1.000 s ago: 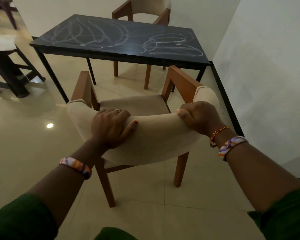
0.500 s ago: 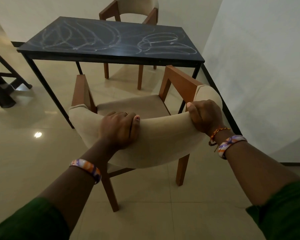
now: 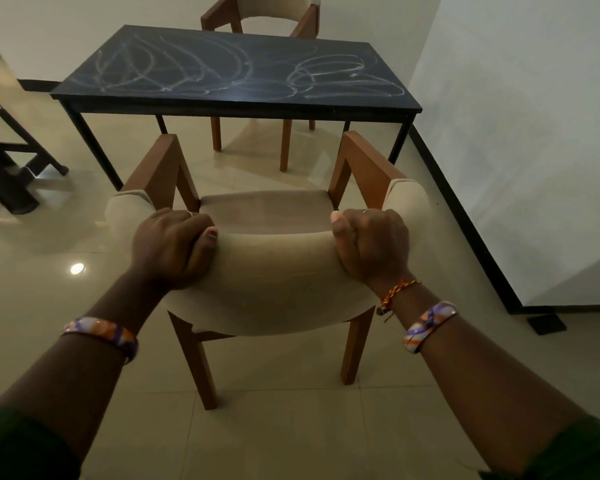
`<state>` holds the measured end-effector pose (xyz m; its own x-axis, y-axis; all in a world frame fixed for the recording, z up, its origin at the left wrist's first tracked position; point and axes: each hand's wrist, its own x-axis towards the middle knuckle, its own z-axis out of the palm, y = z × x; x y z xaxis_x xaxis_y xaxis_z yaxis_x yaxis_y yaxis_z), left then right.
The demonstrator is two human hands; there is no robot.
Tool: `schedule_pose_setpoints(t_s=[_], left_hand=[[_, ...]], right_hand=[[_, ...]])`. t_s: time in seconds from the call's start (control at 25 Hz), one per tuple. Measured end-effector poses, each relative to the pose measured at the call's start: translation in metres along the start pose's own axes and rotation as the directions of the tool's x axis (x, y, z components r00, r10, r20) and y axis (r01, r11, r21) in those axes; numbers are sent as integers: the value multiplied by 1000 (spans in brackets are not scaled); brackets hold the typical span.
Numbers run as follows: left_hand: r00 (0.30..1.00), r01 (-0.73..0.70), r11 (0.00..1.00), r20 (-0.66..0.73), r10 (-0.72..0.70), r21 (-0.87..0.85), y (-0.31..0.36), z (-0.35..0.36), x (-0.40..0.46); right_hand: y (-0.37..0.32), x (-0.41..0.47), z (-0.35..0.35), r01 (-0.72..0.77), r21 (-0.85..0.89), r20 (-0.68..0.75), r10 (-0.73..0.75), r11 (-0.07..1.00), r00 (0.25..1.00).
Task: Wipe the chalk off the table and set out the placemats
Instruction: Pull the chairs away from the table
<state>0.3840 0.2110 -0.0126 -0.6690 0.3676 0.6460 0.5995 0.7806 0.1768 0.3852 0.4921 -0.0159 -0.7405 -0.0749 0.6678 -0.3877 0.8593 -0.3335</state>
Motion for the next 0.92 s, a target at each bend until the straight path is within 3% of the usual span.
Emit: schedule_pose_setpoints(t_s=[0.08, 0.24, 0.44, 0.6, 0.92], left_hand=[[999, 40, 999, -17, -39, 14, -2, -2, -4], [996, 78, 997, -52, -77, -1, -3, -1, -7], [998, 44, 998, -47, -47, -48, -15, 3, -3], [995, 95, 993, 1, -95, -65, -40, -9, 2], [972, 212, 977, 105, -210, -12, -33, -18, -2]], right_hand=[[-9, -2, -2, 40, -12, 6, -40, 999, 999], [-39, -16, 11, 262, -148, 69, -255, 954, 965], [-55, -7, 19, 225, -183, 36, -222, 957, 974], [-78, 3, 36, 177, -234, 43, -172, 956, 984], [-63, 7, 24, 222, -67, 178, -207, 973, 962]])
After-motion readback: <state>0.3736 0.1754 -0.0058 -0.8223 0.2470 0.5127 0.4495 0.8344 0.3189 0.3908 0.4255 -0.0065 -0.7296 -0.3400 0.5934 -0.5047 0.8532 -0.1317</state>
